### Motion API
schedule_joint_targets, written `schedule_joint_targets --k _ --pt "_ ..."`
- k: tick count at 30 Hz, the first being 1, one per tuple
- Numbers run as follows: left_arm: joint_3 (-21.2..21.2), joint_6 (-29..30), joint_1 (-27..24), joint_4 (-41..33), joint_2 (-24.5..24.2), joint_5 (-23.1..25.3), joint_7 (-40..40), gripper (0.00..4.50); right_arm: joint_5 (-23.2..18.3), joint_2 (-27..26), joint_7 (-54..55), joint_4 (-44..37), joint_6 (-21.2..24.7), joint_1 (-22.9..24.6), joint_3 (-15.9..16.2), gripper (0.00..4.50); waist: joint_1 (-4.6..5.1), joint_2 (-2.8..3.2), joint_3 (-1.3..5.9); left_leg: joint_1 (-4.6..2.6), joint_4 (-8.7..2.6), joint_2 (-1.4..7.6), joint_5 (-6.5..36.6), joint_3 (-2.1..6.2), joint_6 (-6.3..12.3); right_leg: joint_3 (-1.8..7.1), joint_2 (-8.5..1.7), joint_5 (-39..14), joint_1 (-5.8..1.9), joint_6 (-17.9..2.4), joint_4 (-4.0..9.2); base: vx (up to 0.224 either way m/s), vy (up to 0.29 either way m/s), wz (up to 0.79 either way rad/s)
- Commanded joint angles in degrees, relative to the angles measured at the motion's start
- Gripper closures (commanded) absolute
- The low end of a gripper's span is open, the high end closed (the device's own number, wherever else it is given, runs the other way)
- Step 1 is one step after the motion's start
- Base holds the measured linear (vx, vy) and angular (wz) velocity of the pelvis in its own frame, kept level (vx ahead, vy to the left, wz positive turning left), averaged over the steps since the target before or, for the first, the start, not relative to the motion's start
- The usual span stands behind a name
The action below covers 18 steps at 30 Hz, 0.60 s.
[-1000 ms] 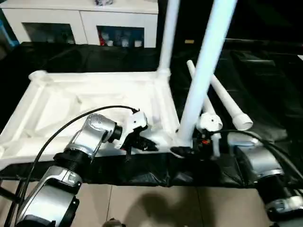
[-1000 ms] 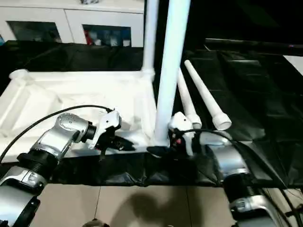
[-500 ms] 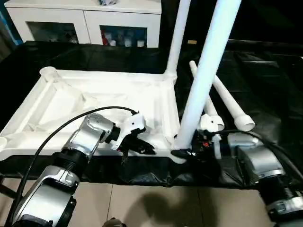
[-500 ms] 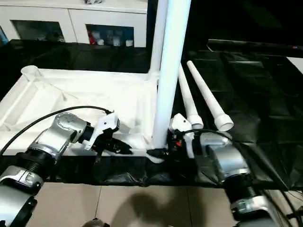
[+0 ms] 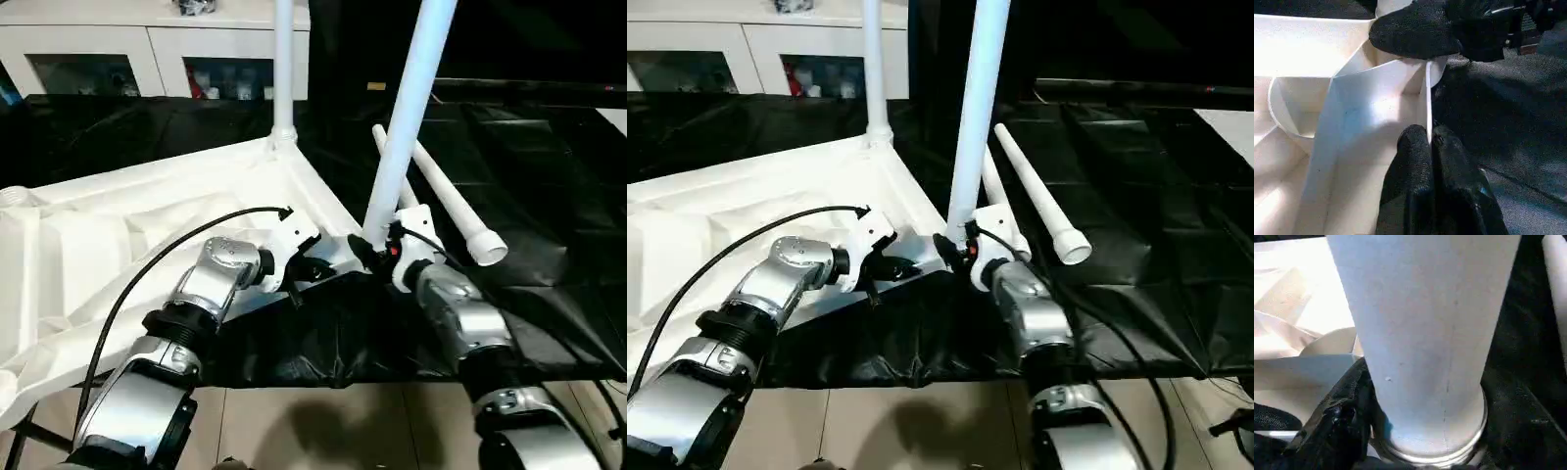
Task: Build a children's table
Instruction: Rotate leg to tighten
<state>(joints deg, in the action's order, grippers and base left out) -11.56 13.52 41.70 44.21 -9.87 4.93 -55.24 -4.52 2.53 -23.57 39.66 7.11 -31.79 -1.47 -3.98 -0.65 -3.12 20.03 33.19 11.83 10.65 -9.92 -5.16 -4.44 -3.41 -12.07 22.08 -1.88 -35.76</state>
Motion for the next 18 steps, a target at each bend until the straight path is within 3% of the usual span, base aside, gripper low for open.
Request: schedule_joint_targets --k 1,5,11,18 --pt "-2.37 -3.79 1.24 -0.61 4.81 -1.65 -2.35 4.50 -0.80 -4.42 -5.92 0.95 -0.32 -1.38 4.71 1.14 -0.05 -0.15 3.44 0.05 -3.55 1.49 7.36 0.34 2.81 3.40 -5.02 -8.30 -2.93 -11.07 4.95 0.000 0.000 0.00" --pt "-3.63 -5.53 0.64 -1.71 3.13 -1.49 -5.37 4.50 -1.44 -1.03 -12.81 -1.95 -0.63 0.04 6.54 0.72 -0.08 -0.17 3.56 0.16 -3.42 1.51 7.14 0.33 3.55 3.43 -4.99 -6.50 -3.16 -11.40 4.74 0.000 0.000 0.00" --pt "-3.80 -5.44 -0.89 -6.44 -0.76 -4.49 -15.12 4.50 -2.38 9.62 -32.16 -10.66 0.29 4.83 12.02 0.72 -1.18 -0.19 3.84 0.17 -3.01 1.72 4.18 0.17 6.21 3.36 -4.74 2.33 -3.27 -13.74 3.70 0.000 0.000 0.00" --pt "-4.87 -5.72 -2.00 -8.50 -4.44 -5.02 -22.11 4.50 -3.67 16.49 -44.31 -14.62 1.83 6.22 14.32 0.72 -1.64 -0.42 3.52 0.11 -3.08 1.80 7.23 0.08 5.35 3.28 -4.85 -5.37 -3.06 -12.58 4.43 0.000 0.000 0.00"
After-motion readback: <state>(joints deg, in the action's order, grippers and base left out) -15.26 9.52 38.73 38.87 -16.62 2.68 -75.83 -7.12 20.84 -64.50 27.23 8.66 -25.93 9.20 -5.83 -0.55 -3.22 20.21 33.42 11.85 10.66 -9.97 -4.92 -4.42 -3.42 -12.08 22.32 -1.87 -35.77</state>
